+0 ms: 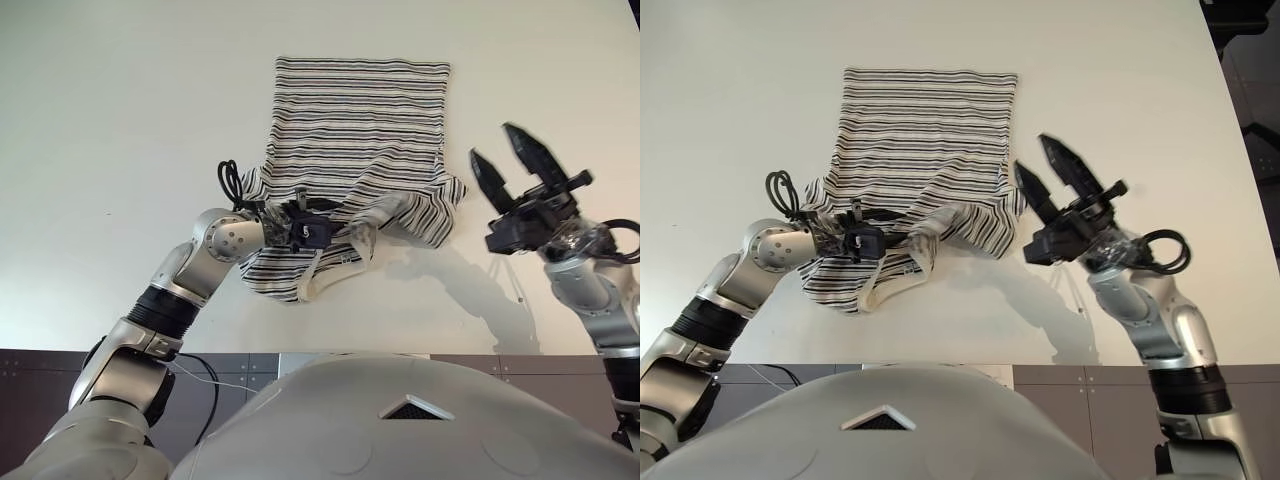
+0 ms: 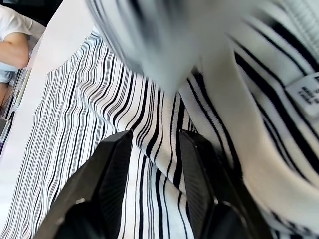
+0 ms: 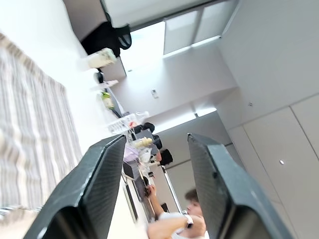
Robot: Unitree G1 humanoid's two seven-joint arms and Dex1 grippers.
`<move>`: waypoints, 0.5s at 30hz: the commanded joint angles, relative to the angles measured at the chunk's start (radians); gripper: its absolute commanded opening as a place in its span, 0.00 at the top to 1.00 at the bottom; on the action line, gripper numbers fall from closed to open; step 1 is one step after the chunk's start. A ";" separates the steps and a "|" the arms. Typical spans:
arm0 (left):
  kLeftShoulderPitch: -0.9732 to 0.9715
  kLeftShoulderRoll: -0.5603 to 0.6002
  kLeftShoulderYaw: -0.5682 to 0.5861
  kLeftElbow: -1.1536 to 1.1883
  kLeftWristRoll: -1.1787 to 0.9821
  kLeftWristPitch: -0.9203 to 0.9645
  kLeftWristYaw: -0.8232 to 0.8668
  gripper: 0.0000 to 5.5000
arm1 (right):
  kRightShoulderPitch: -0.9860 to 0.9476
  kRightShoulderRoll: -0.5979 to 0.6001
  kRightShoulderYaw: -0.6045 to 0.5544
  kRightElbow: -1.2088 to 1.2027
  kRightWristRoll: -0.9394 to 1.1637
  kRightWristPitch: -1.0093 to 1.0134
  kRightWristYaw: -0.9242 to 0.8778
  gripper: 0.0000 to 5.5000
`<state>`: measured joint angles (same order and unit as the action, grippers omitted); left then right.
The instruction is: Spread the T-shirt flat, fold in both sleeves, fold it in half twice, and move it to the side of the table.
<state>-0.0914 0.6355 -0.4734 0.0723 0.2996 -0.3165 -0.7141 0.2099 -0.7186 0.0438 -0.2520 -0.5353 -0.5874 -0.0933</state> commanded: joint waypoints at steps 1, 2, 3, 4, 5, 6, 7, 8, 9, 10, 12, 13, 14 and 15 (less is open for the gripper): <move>0.049 0.059 -0.020 0.068 0.067 0.036 -0.034 0.68 | -0.033 0.009 -0.030 -0.013 0.029 0.035 0.064 0.59; 0.045 0.061 -0.018 0.065 0.065 0.034 -0.039 0.68 | -0.029 0.016 -0.003 -0.002 0.043 0.037 0.095 0.59; 0.041 0.061 -0.018 0.063 0.064 0.032 -0.044 0.68 | -0.022 0.024 0.024 0.009 0.055 0.039 0.124 0.59; 0.035 0.062 -0.017 0.061 0.061 0.028 -0.049 0.68 | -0.013 0.034 0.060 0.022 0.089 0.047 0.167 0.59; 0.032 0.064 -0.018 0.056 0.053 0.019 -0.056 0.68 | -0.001 0.045 0.107 0.034 0.129 0.060 0.225 0.59; 0.031 0.066 -0.017 0.050 0.046 0.014 -0.062 0.68 | 0.011 0.050 0.163 0.045 0.180 0.078 0.299 0.59; 0.028 0.069 -0.018 0.046 0.043 0.009 -0.067 0.68 | 0.026 0.051 0.213 0.051 0.217 0.104 0.372 0.59; 0.026 0.070 -0.017 0.044 0.042 0.005 -0.069 0.68 | 0.037 0.044 0.254 0.059 0.244 0.122 0.439 0.59; 0.024 0.070 -0.016 0.044 0.043 0.004 -0.068 0.68 | 0.042 0.035 0.280 0.063 0.253 0.130 0.485 0.59; 0.023 0.069 -0.014 0.043 0.041 0.004 -0.068 0.68 | 0.038 0.026 0.302 0.081 0.240 0.139 0.526 0.59; 0.022 0.067 -0.012 0.029 0.035 0.006 -0.071 0.68 | 0.020 0.009 0.317 0.132 0.209 0.155 0.578 0.59; 0.024 0.068 -0.011 0.019 0.033 0.007 -0.073 0.68 | 0.012 0.000 0.315 0.148 0.204 0.171 0.601 0.59; 0.028 0.071 -0.010 0.009 0.032 0.007 -0.075 0.68 | 0.007 -0.014 0.309 0.160 0.206 0.177 0.623 0.59; 0.031 0.074 -0.009 0.001 0.031 0.008 -0.076 0.68 | 0.006 -0.025 0.303 0.164 0.220 0.183 0.646 0.59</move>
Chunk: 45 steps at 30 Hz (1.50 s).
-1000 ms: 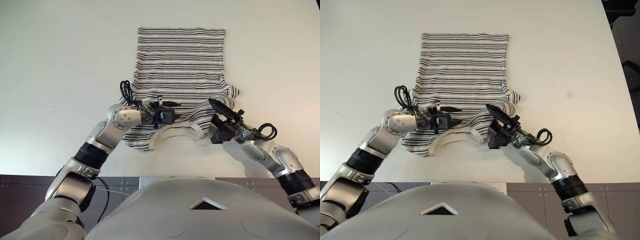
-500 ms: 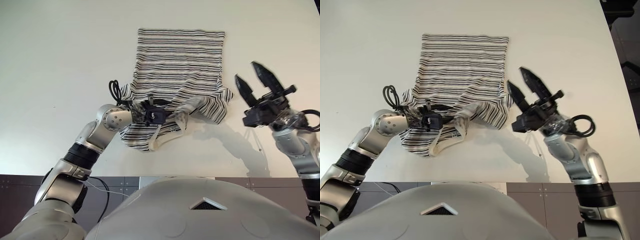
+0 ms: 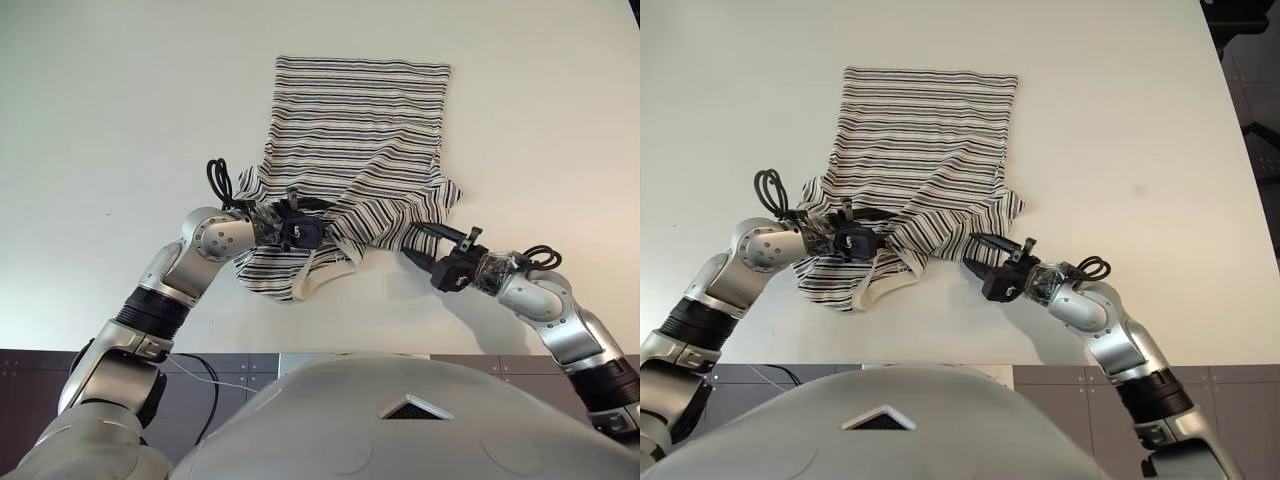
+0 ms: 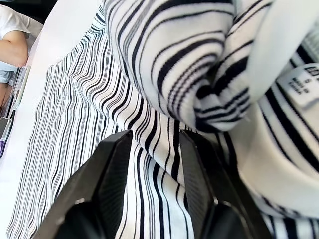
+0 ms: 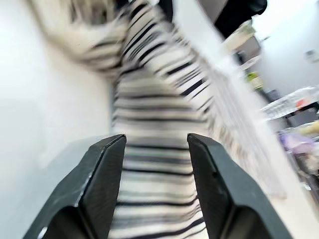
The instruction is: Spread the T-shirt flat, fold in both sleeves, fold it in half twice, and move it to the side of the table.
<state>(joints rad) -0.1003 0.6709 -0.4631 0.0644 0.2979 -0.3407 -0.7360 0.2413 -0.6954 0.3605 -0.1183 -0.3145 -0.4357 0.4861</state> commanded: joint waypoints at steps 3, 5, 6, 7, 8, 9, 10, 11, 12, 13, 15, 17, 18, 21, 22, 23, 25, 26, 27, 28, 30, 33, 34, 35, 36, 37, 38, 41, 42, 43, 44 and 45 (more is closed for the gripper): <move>0.049 0.043 -0.017 0.000 0.038 0.035 -0.051 0.68 | -0.028 -0.057 -0.044 0.017 0.095 0.082 0.132 0.59; 0.054 0.043 -0.018 -0.006 0.041 0.041 -0.047 0.68 | -0.020 -0.065 -0.064 -0.019 0.193 0.204 0.211 0.59; 0.057 0.042 -0.019 -0.011 0.042 0.045 -0.045 0.68 | -0.015 -0.075 -0.073 -0.037 0.240 0.280 0.253 0.59; 0.060 0.041 -0.018 -0.017 0.042 0.050 -0.045 0.68 | -0.010 -0.093 -0.083 -0.055 0.288 0.375 0.302 0.59; 0.064 0.040 -0.017 -0.025 0.040 0.055 -0.043 0.68 | -0.012 -0.112 -0.095 -0.065 0.336 0.470 0.347 0.59; 0.067 0.039 -0.015 -0.034 0.038 0.060 -0.042 0.68 | -0.020 -0.128 -0.105 -0.071 0.380 0.555 0.386 0.59; 0.070 0.037 -0.014 -0.045 0.034 0.062 -0.041 0.68 | -0.034 -0.146 -0.111 -0.071 0.412 0.611 0.424 0.59; 0.073 0.035 -0.013 -0.056 0.029 0.065 -0.041 0.68 | -0.048 -0.160 -0.114 -0.071 0.433 0.649 0.455 0.59; 0.075 0.029 -0.015 -0.067 0.024 0.064 -0.041 0.68 | -0.069 -0.171 -0.124 -0.077 0.462 0.686 0.481 0.59; 0.076 0.025 -0.017 -0.077 0.021 0.066 -0.043 0.68 | -0.087 -0.181 -0.136 -0.092 0.491 0.716 0.505 0.59; 0.078 0.018 -0.020 -0.092 0.020 0.073 -0.043 0.68 | -0.126 -0.196 -0.187 -0.129 0.568 0.766 0.550 0.59; 0.080 0.014 -0.023 -0.099 0.023 0.077 -0.039 0.68 | -0.168 -0.204 -0.259 -0.183 0.675 0.838 0.586 0.59; 0.083 0.014 -0.023 -0.103 0.024 0.080 -0.038 0.68 | -0.190 -0.201 -0.287 -0.213 0.725 0.876 0.594 0.59; 0.080 0.014 -0.023 -0.095 0.026 0.075 -0.036 0.68 | -0.234 -0.168 -0.297 -0.261 0.772 0.927 0.575 0.59; 0.076 0.014 -0.023 -0.092 0.027 0.074 -0.036 0.68 | -0.239 -0.159 -0.286 -0.265 0.764 0.928 0.565 0.59; 0.074 0.013 -0.023 -0.092 0.027 0.075 -0.037 0.68 | -0.234 -0.151 -0.253 -0.257 0.730 0.910 0.558 0.59; 0.070 0.011 -0.024 -0.093 0.027 0.076 -0.038 0.68 | -0.216 -0.128 -0.176 -0.222 0.655 0.870 0.542 0.59; 0.068 0.010 -0.025 -0.094 0.026 0.076 -0.040 0.68 | -0.209 -0.116 -0.140 -0.200 0.620 0.850 0.534 0.59; 0.066 0.009 -0.026 -0.095 0.026 0.077 -0.041 0.68 | -0.201 -0.104 -0.107 -0.177 0.586 0.832 0.525 0.59; 0.063 0.008 -0.027 -0.095 0.025 0.075 -0.042 0.68 | -0.193 -0.094 -0.077 -0.149 0.552 0.815 0.517 0.59; 0.055 0.008 -0.025 -0.096 0.021 0.072 -0.046 0.68 | -0.165 -0.106 -0.043 -0.091 0.484 0.769 0.508 0.59; 0.039 -0.013 0.030 -0.131 -0.011 0.102 -0.011 0.68 | -0.115 -0.214 -0.101 -0.041 0.481 0.720 0.580 0.59; 0.040 -0.038 0.063 -0.181 -0.068 0.152 -0.007 0.68 | -0.101 -0.253 -0.127 -0.032 0.495 0.706 0.616 0.59; 0.039 -0.058 0.090 -0.228 -0.116 0.197 -0.006 0.68 | -0.090 -0.279 -0.146 -0.024 0.505 0.695 0.643 0.59; 0.042 -0.074 0.116 -0.281 -0.162 0.243 -0.006 0.68 | -0.089 -0.302 -0.159 -0.012 0.513 0.683 0.672 0.59; 0.044 -0.083 0.143 -0.326 -0.197 0.282 -0.004 0.68 | -0.082 -0.325 -0.174 -0.008 0.523 0.674 0.701 0.59; 0.047 -0.083 0.162 -0.355 -0.217 0.310 -0.004 0.68 | -0.075 -0.343 -0.186 -0.008 0.531 0.667 0.725 0.59; 0.084 -0.027 0.202 -0.363 -0.200 0.315 -0.012 0.68 | -0.060 -0.380 -0.224 -0.005 0.544 0.631 0.772 0.59; 0.116 -0.004 0.224 -0.367 -0.201 0.312 -0.013 0.68 | -0.067 -0.376 -0.239 -0.009 0.552 0.624 0.772 0.59; 0.148 0.014 0.247 -0.376 -0.209 0.313 -0.014 0.68 | -0.073 -0.368 -0.255 -0.016 0.556 0.620 0.762 0.59; 0.174 0.027 0.272 -0.386 -0.222 0.319 -0.013 0.68 | -0.075 -0.358 -0.271 -0.023 0.564 0.620 0.754 0.59; 0.207 0.037 0.316 -0.401 -0.253 0.340 -0.011 0.68 | -0.067 -0.351 -0.292 -0.038 0.578 0.623 0.747 0.59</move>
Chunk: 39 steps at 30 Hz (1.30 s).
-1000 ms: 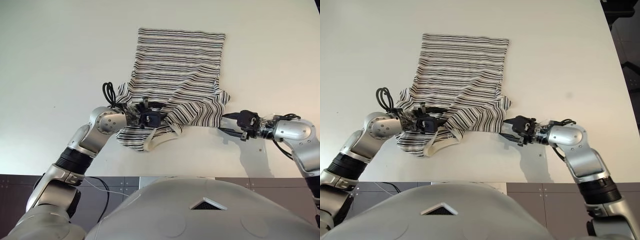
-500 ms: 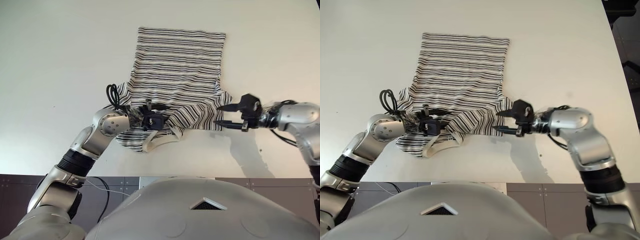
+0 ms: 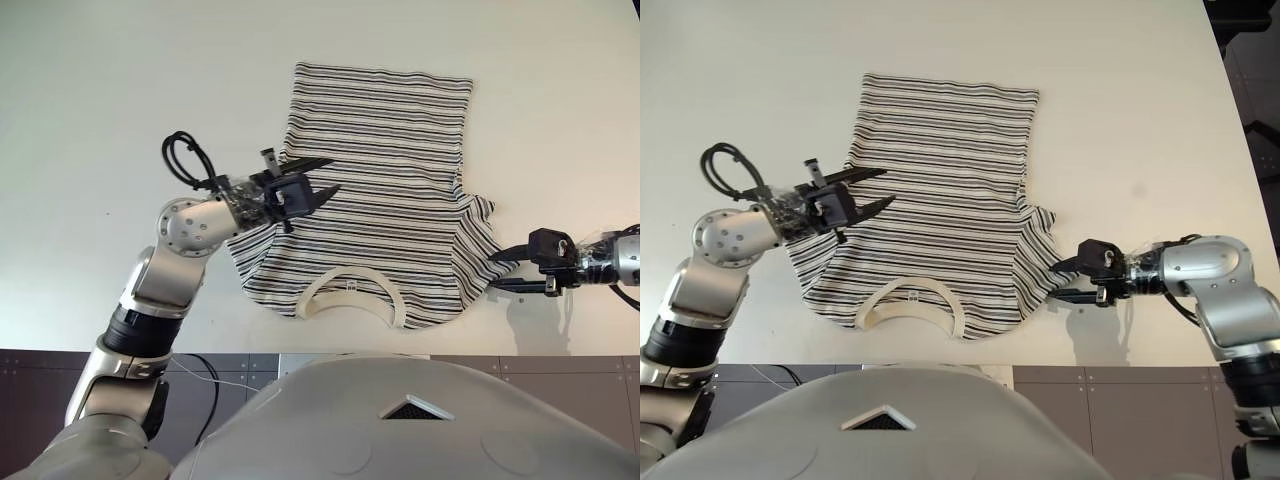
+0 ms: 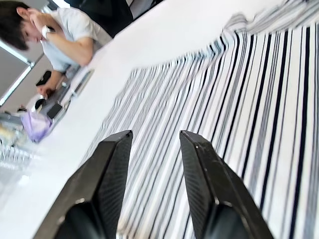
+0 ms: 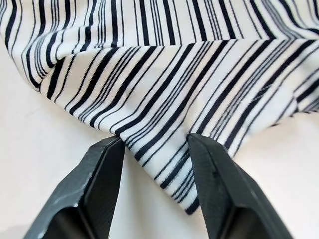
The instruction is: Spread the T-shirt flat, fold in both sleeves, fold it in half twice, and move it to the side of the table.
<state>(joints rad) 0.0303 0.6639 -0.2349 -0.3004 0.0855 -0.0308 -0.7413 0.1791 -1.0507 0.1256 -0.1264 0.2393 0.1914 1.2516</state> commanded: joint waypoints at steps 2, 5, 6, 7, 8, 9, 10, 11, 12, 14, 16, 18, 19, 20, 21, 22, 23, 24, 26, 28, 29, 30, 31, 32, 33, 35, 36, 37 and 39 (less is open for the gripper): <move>0.139 0.044 0.213 -0.058 -0.151 0.106 0.000 0.68 | 0.033 0.007 -0.107 -0.061 0.049 0.000 -0.032 0.59; 0.247 0.068 0.447 -0.016 -0.297 0.213 -0.016 0.68 | 0.127 0.025 -0.244 -0.093 0.104 0.017 -0.073 0.59; 0.282 0.082 0.505 0.008 -0.331 0.245 -0.032 0.68 | 0.153 0.042 -0.297 -0.087 0.116 0.024 -0.100 0.59; 0.313 0.090 0.550 0.026 -0.358 0.282 -0.044 0.68 | 0.169 0.063 -0.345 -0.074 0.127 0.033 -0.132 0.59; 0.343 0.093 0.574 0.031 -0.386 0.315 -0.063 0.68 | 0.180 0.085 -0.382 -0.062 0.136 0.042 -0.164 0.59; 0.360 0.089 0.585 0.030 -0.406 0.342 -0.070 0.68 | 0.187 0.103 -0.403 -0.056 0.138 0.044 -0.188 0.59; 0.377 0.082 0.585 0.021 -0.417 0.356 -0.075 0.68 | 0.185 0.125 -0.414 -0.054 0.142 0.052 -0.214 0.59; 0.387 0.075 0.581 0.011 -0.429 0.369 -0.078 0.68 | 0.182 0.141 -0.419 -0.055 0.143 0.057 -0.233 0.59; 0.393 0.064 0.574 0.003 -0.439 0.382 -0.073 0.68 | 0.178 0.155 -0.417 -0.055 0.139 0.059 -0.248 0.59; 0.392 0.046 0.543 0.004 -0.432 0.382 -0.060 0.68 | 0.166 0.176 -0.409 -0.053 0.131 0.061 -0.272 0.59; 0.368 0.019 0.487 0.032 -0.391 0.359 -0.035 0.68 | 0.141 0.194 -0.393 -0.043 0.119 0.061 -0.297 0.59; 0.346 -0.001 0.412 0.083 -0.323 0.301 -0.019 0.68 | 0.110 0.209 -0.375 -0.032 0.111 0.065 -0.317 0.59; 0.340 -0.004 0.372 0.116 -0.279 0.267 -0.011 0.68 | 0.098 0.215 -0.365 -0.030 0.107 0.067 -0.322 0.59; 0.343 0.002 0.339 0.148 -0.232 0.236 -0.002 0.68 | 0.091 0.218 -0.357 -0.030 0.104 0.068 -0.324 0.59; 0.353 0.011 0.316 0.176 -0.194 0.212 0.005 0.68 | 0.086 0.219 -0.350 -0.029 0.100 0.067 -0.323 0.59; 0.363 0.023 0.305 0.208 -0.162 0.190 0.011 0.68 | 0.085 0.219 -0.346 -0.029 0.097 0.066 -0.323 0.59; 0.373 0.036 0.305 0.240 -0.141 0.174 0.015 0.68 | 0.090 0.218 -0.348 -0.029 0.095 0.065 -0.325 0.59; 0.377 0.046 0.307 0.263 -0.131 0.165 0.016 0.68 | 0.097 0.219 -0.351 -0.029 0.092 0.064 -0.330 0.59; 0.376 0.063 0.311 0.293 -0.120 0.160 0.023 0.68 | 0.118 0.225 -0.358 -0.031 0.085 0.057 -0.339 0.59; 0.380 0.066 0.319 0.282 -0.148 0.168 0.017 0.68 | 0.131 0.233 -0.354 -0.034 0.074 0.049 -0.352 0.59; 0.386 0.062 0.327 0.258 -0.180 0.188 0.007 0.68 | 0.136 0.237 -0.351 -0.034 0.068 0.044 -0.360 0.59; 0.390 0.059 0.334 0.241 -0.203 0.203 0.000 0.68 | 0.140 0.241 -0.349 -0.035 0.063 0.041 -0.366 0.59; 0.391 0.055 0.344 0.225 -0.229 0.225 -0.006 0.68 | 0.144 0.245 -0.349 -0.036 0.059 0.039 -0.372 0.59; 0.386 0.051 0.354 0.215 -0.252 0.250 -0.007 0.68 | 0.147 0.250 -0.350 -0.037 0.056 0.038 -0.378 0.59; 0.376 0.044 0.371 0.207 -0.282 0.284 -0.003 0.68 | 0.150 0.254 -0.351 -0.038 0.053 0.036 -0.383 0.59; 0.348 0.024 0.423 0.189 -0.375 0.382 0.008 0.68 | 0.155 0.263 -0.351 -0.038 0.050 0.033 -0.392 0.59; 0.339 0.020 0.441 0.181 -0.414 0.424 0.004 0.68 | 0.156 0.268 -0.349 -0.037 0.046 0.030 -0.395 0.59; 0.333 0.021 0.452 0.176 -0.444 0.461 -0.001 0.68 | 0.158 0.272 -0.346 -0.035 0.043 0.027 -0.398 0.59; 0.326 0.028 0.470 0.171 -0.492 0.534 -0.013 0.68 | 0.159 0.275 -0.341 -0.030 0.038 0.019 -0.401 0.59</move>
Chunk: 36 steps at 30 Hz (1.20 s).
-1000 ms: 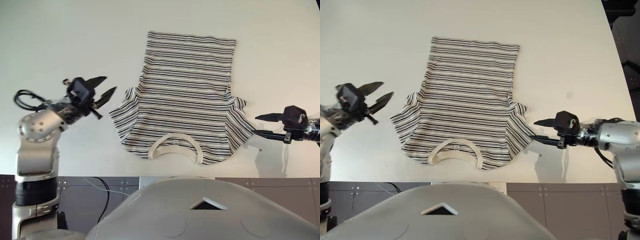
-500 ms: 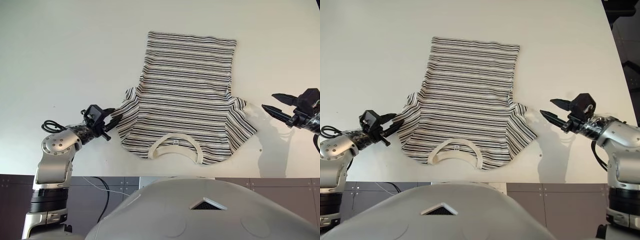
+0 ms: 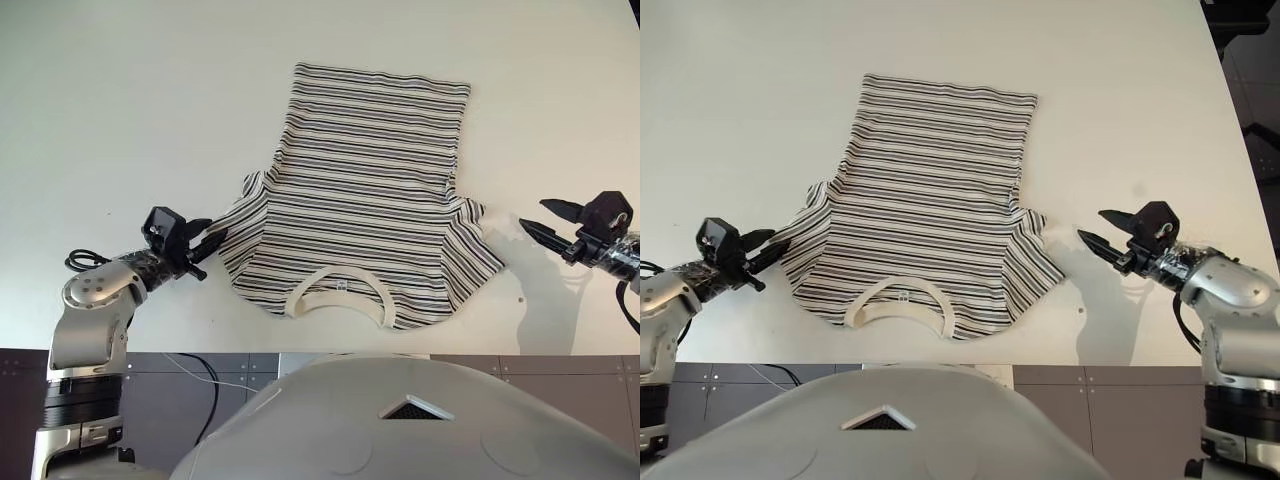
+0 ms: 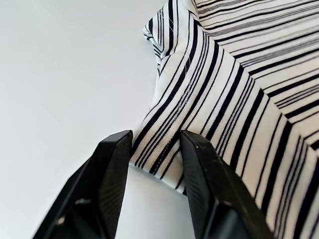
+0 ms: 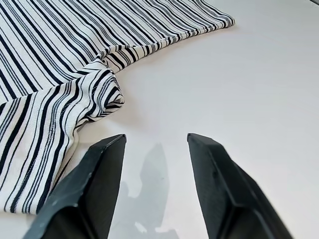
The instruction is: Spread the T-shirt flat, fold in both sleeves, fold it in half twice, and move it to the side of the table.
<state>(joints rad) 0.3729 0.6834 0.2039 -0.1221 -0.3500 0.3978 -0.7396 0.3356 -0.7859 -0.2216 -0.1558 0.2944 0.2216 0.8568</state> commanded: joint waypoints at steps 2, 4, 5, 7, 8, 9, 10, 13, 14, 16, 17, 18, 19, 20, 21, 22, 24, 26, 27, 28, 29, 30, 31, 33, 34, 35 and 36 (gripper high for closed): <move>-0.023 0.012 0.048 0.007 -0.089 0.164 -0.019 0.68 | 0.001 0.012 0.007 0.006 -0.022 -0.016 -0.007 0.59; -0.031 0.009 0.065 0.021 -0.116 0.210 -0.020 0.68 | 0.001 0.013 0.008 0.009 -0.026 -0.021 -0.006 0.59; -0.034 0.009 0.071 0.025 -0.127 0.226 -0.021 0.68 | 0.002 0.014 0.009 0.009 -0.027 -0.023 -0.006 0.59; -0.040 0.012 0.072 0.027 -0.139 0.248 -0.029 0.68 | 0.003 0.016 0.010 0.009 -0.029 -0.026 -0.007 0.59; -0.045 0.010 0.076 0.024 -0.150 0.260 -0.031 0.68 | 0.003 0.016 0.010 0.010 -0.030 -0.026 -0.008 0.59; -0.049 0.007 0.081 0.022 -0.160 0.269 -0.031 0.72 | 0.003 0.017 0.010 0.010 -0.031 -0.026 -0.008 0.58; -0.054 0.005 0.087 0.019 -0.170 0.278 -0.029 0.74 | 0.003 0.017 0.009 0.010 -0.031 -0.026 -0.009 0.58; -0.066 0.000 0.100 0.012 -0.191 0.293 -0.028 0.83 | 0.006 0.021 0.008 0.009 -0.034 -0.025 -0.012 0.58; -0.071 0.000 0.102 0.010 -0.197 0.297 -0.029 0.87 | 0.007 0.024 0.009 0.007 -0.035 -0.025 -0.014 0.58; -0.080 -0.001 0.109 0.005 -0.209 0.300 -0.028 0.92 | 0.009 0.028 0.010 0.004 -0.036 -0.024 -0.017 0.58; -0.085 -0.002 0.115 0.004 -0.216 0.301 -0.027 0.93 | 0.009 0.030 0.010 0.003 -0.037 -0.024 -0.018 0.58; -0.092 -0.005 0.124 0.002 -0.223 0.301 -0.028 0.96 | 0.011 0.031 0.012 0.002 -0.039 -0.024 -0.020 0.58; -0.098 -0.007 0.133 -0.003 -0.231 0.301 -0.029 0.98 | 0.012 0.032 0.013 0.002 -0.041 -0.025 -0.021 0.58; -0.096 -0.005 0.139 -0.026 -0.245 0.295 -0.044 0.98 | 0.012 0.033 0.015 0.003 -0.043 -0.026 -0.022 0.58; -0.087 -0.003 0.147 -0.061 -0.267 0.293 -0.064 0.98 | 0.011 0.033 0.016 0.003 -0.043 -0.026 -0.022 0.58; -0.079 0.001 0.152 -0.101 -0.292 0.295 -0.084 0.98 | 0.011 0.033 0.016 0.002 -0.044 -0.027 -0.022 0.58; -0.059 0.015 0.143 -0.181 -0.316 0.288 -0.122 0.98 | 0.011 0.033 0.016 0.001 -0.045 -0.026 -0.021 0.58; -0.027 0.034 0.096 -0.237 -0.275 0.240 -0.159 0.98 | 0.008 0.033 0.018 -0.001 -0.046 -0.024 -0.021 0.58; -0.012 0.047 0.058 -0.257 -0.230 0.199 -0.172 0.98 | 0.006 0.034 0.021 -0.003 -0.047 -0.023 -0.022 0.58; -0.003 0.053 0.031 -0.268 -0.198 0.170 -0.177 0.98 | 0.003 0.035 0.024 -0.004 -0.048 -0.022 -0.023 0.58; -0.002 0.061 -0.004 -0.277 -0.156 0.134 -0.180 0.98 | 0.000 0.036 0.027 -0.004 -0.049 -0.020 -0.024 0.58; -0.012 0.065 -0.042 -0.285 -0.119 0.108 -0.177 0.98 | -0.005 0.037 0.031 -0.003 -0.050 -0.018 -0.025 0.58; -0.025 0.068 -0.079 -0.290 -0.075 0.076 -0.173 0.98 | -0.010 0.038 0.036 -0.002 -0.051 -0.017 -0.026 0.58; -0.054 0.068 -0.133 -0.293 -0.012 0.031 -0.163 0.98 | -0.019 0.041 0.047 0.002 -0.052 -0.016 -0.030 0.58; -0.068 0.065 -0.149 -0.296 0.004 0.020 -0.157 0.98 | -0.023 0.043 0.052 0.001 -0.052 -0.015 -0.031 0.58; -0.078 0.067 -0.163 -0.303 0.022 0.004 -0.157 0.98 | -0.025 0.044 0.057 -0.001 -0.052 -0.014 -0.032 0.58; -0.083 0.072 -0.174 -0.309 0.038 -0.011 -0.159 0.98 | -0.026 0.046 0.059 -0.004 -0.052 -0.013 -0.033 0.58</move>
<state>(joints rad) 0.3104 0.7365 0.0525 -0.4121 -0.3456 0.4161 -0.9046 0.3250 -0.7474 -0.1715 -0.1491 0.2479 0.2016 0.8296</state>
